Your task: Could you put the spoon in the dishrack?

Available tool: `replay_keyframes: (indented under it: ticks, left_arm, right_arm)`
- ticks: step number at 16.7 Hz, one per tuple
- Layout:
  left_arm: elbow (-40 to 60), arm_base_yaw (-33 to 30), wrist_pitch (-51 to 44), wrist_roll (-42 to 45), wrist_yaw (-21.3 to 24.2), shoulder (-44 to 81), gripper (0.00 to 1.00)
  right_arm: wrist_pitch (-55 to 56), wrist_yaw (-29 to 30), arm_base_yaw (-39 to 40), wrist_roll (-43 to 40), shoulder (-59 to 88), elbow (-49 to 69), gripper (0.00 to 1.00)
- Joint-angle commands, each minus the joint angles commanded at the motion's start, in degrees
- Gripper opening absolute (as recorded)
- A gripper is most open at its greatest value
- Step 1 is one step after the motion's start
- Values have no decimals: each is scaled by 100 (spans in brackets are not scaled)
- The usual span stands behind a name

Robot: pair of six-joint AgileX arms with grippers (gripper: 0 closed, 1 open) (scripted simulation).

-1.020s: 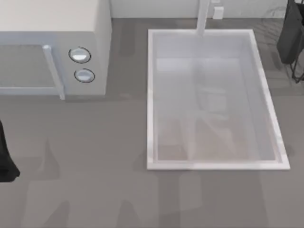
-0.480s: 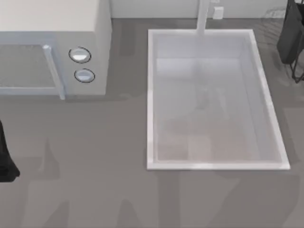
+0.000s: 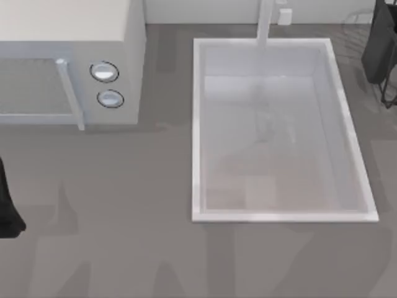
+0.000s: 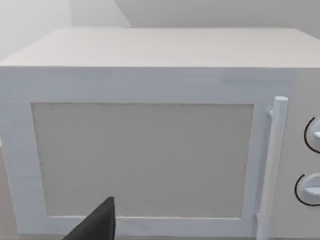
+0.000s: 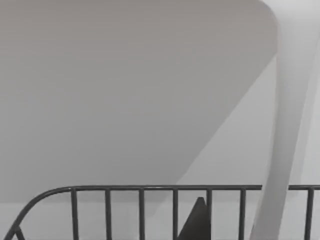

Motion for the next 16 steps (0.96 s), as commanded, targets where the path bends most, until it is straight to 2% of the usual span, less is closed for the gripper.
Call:
replay_keyframes:
  ticks: [10,16]
  left_arm:
    - [0,0,0,0,0,0,100]
    - [0,0,0,0,0,0,100]
  right_arm:
    - [0,0,0,0,0,0,98]
    - [0,0,0,0,0,0,100]
